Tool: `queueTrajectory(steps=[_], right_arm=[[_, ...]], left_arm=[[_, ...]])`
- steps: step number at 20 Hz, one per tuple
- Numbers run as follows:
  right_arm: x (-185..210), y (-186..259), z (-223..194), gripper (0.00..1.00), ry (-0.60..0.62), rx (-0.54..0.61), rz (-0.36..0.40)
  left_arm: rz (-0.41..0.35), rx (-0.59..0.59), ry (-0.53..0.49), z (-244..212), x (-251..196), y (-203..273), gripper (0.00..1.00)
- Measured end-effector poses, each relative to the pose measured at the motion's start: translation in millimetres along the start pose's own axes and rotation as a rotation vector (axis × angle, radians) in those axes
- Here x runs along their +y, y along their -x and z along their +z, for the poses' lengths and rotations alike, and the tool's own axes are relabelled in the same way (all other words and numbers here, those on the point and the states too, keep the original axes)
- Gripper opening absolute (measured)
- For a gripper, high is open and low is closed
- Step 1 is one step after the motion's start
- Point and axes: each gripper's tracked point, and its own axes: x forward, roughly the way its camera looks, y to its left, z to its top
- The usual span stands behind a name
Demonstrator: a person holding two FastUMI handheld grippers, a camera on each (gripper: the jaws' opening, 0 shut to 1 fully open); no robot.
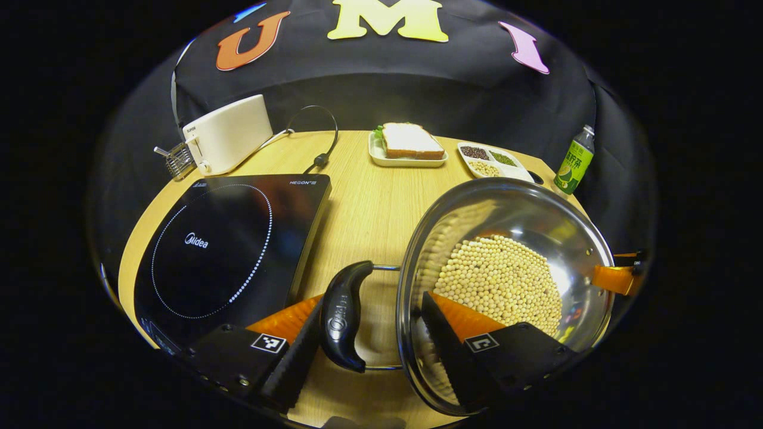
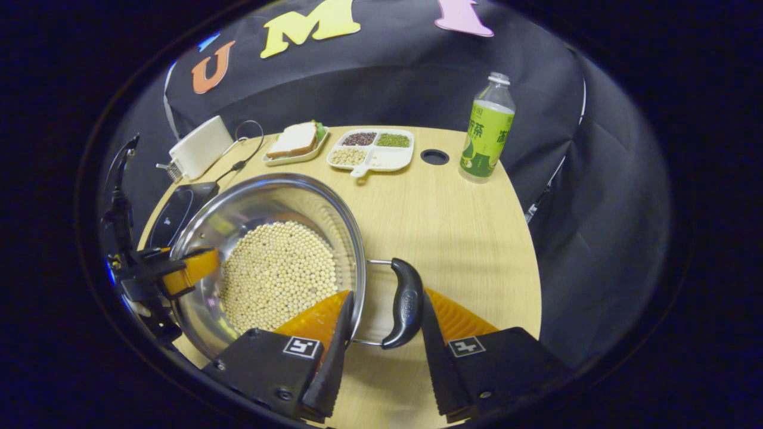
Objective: First push the handle of the pot to place it horizontally, then grasp the pot with both hands and set it on the induction cooktop.
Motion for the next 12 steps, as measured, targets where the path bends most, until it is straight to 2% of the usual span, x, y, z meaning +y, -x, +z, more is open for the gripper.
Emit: queueTrajectory(steps=[4, 5, 6, 7, 8, 9, 12], right_arm=[[-1, -1, 0, 0.63, -0.017, -0.003, -0.006], [-1, -2, -1, 0.63, -0.020, -0.002, -0.011], [-1, 1, -1, 0.62, -0.023, 0.001, -0.015], [-1, 0, -1, 0.62, -0.027, 0.000, -0.015], [-1, 0, -1, 0.63, -0.029, 0.001, -0.017], [-1, 0, -1, 0.62, -0.036, 0.001, -0.021], [-1, 1, -3, 0.59, -0.033, 0.013, -0.029]], left_arm=[[0.001, -0.005, -0.007, 6, -4, 0, 0.90], [0.001, -0.008, -0.010, 7, -4, -5, 0.76], [-0.003, -0.003, -0.012, 7, -4, -1, 0.81], [-0.011, 0.001, 0.001, 7, -4, -1, 0.81], [-0.019, 0.005, 0.016, 8, -5, -1, 0.88], [-0.022, 0.012, 0.017, 8, -5, -1, 0.76], [-0.018, -0.002, -0.010, 13, -3, 3, 0.73]])
